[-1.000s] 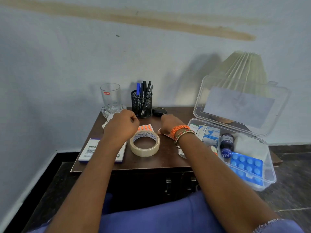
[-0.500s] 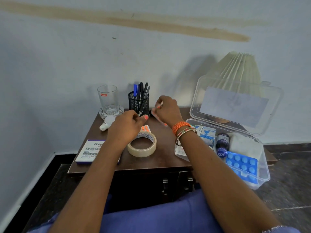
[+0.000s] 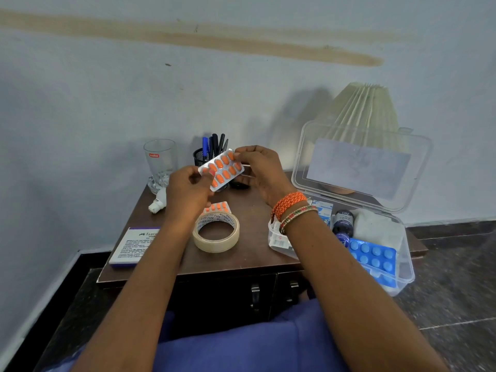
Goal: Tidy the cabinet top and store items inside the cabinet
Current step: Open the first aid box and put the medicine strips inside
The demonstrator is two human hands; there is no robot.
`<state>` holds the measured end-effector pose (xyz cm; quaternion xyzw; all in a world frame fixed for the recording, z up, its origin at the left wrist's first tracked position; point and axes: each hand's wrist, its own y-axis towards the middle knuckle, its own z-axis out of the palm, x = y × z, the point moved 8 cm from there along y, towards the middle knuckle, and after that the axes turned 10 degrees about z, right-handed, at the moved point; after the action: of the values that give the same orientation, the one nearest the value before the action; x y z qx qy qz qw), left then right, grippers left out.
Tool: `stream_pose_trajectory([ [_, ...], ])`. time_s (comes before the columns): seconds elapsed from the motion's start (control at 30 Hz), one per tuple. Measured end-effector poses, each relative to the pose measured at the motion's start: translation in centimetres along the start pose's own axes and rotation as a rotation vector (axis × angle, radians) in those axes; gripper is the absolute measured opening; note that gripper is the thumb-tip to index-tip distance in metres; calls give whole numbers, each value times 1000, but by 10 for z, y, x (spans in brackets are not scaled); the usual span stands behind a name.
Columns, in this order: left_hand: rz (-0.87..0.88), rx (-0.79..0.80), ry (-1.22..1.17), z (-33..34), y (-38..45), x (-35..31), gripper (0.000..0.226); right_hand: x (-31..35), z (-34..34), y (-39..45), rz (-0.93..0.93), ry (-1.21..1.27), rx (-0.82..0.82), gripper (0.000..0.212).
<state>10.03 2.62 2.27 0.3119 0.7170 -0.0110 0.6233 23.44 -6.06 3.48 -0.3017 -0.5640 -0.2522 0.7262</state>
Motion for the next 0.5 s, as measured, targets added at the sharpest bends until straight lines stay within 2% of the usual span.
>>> stream_pose_trajectory([
  [0.13, 18, -64, -54, -6, 1, -5, 29, 6, -8, -5, -81, -199, -70, 10],
  [0.27, 41, 9, -150, 6, -4, -12, 22, 28, -3, -25, -367, -663, -143, 32],
  [0.33, 55, 61, -208, 15, -6, -17, 22, 35, 1, -36, -444, -886, -147, 37],
  [0.4, 66, 122, -260, 25, -10, -24, 18, 38, -4, -47, -465, -940, -150, 29],
  [0.5, 70, 202, -303, 40, -17, -32, 13, 39, -24, -63, -453, -874, -196, 15],
])
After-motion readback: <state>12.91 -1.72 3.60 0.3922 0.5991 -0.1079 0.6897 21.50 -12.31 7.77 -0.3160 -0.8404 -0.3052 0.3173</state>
